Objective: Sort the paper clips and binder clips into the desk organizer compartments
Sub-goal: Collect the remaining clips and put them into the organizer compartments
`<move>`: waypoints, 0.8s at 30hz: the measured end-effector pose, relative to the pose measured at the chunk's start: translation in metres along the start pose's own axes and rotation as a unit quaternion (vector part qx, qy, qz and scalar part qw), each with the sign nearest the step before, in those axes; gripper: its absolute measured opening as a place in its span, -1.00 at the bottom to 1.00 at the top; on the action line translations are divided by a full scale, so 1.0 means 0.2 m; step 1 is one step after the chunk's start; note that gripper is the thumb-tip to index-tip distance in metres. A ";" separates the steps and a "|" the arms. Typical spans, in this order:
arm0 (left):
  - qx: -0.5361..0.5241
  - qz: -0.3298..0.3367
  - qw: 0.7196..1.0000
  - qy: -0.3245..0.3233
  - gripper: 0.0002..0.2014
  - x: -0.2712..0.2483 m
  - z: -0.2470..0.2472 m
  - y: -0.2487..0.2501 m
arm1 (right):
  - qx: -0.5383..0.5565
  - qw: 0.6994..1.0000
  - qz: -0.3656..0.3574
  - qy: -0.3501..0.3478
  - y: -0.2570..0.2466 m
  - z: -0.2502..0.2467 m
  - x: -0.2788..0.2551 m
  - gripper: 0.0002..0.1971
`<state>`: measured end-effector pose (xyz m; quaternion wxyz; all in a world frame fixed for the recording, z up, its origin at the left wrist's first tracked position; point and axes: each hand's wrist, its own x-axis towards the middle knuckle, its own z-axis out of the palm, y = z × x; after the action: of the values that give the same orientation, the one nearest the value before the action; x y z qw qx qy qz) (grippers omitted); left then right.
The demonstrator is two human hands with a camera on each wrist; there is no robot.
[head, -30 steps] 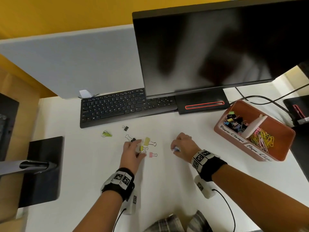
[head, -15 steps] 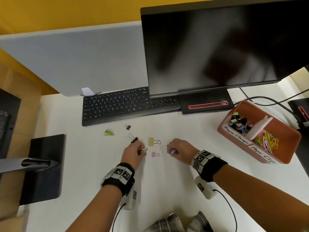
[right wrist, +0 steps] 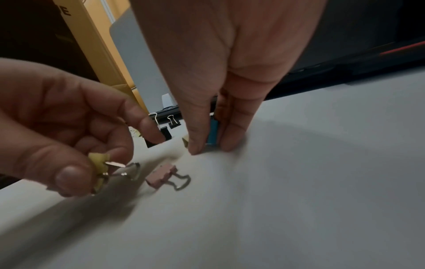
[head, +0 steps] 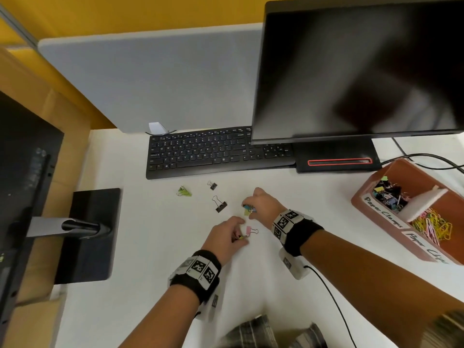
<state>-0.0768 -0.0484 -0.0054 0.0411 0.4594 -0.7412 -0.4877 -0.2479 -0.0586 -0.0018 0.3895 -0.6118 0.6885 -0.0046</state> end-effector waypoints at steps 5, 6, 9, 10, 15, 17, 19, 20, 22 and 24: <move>0.065 -0.019 0.998 -0.004 -0.58 0.08 0.06 0.02 | 0.016 0.999 0.033 0.018 0.11 -0.02 -0.09 -0.63; 0.071 -0.025 0.997 -0.001 -0.62 0.09 0.07 0.03 | 0.018 0.999 0.044 0.018 0.14 -0.03 -0.11 -0.62; 0.115 -0.031 0.993 0.000 -0.80 0.14 0.08 0.06 | 0.030 0.996 0.079 0.023 0.23 -0.03 -0.20 -0.63; 0.123 -0.032 0.992 0.001 -0.84 0.14 0.08 0.07 | 0.037 0.995 0.090 0.022 0.25 -0.03 -0.23 -0.63; 0.131 -0.016 0.991 0.011 -0.72 0.14 0.10 0.08 | 0.067 0.991 0.112 0.017 0.34 -0.02 -0.35 -0.74; 0.134 -0.013 0.991 0.016 -0.64 0.13 0.11 0.09 | 0.064 0.992 0.110 0.015 0.37 0.00 -0.39 -0.74; 0.117 -0.026 0.993 0.019 -0.62 0.13 0.13 0.09 | 0.070 0.991 0.110 0.018 0.41 0.01 -0.43 -0.70; 0.102 -0.031 0.994 0.017 -0.63 0.13 0.14 0.10 | 0.069 0.991 0.112 0.016 0.42 0.02 -0.45 -0.67; 0.071 -0.026 0.997 -0.001 -0.67 0.12 0.18 0.14 | 0.052 0.992 0.113 0.002 0.45 0.02 -0.49 -0.66; 0.047 -0.006 0.998 -0.029 -0.69 0.14 0.22 0.23 | 0.051 0.992 0.115 -0.006 0.48 0.00 -0.54 -0.66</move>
<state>-0.1440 -0.0340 -0.0034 -0.0050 0.4514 -0.7613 -0.4654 -0.3338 0.0581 0.0090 0.4221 -0.5081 0.7508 0.0087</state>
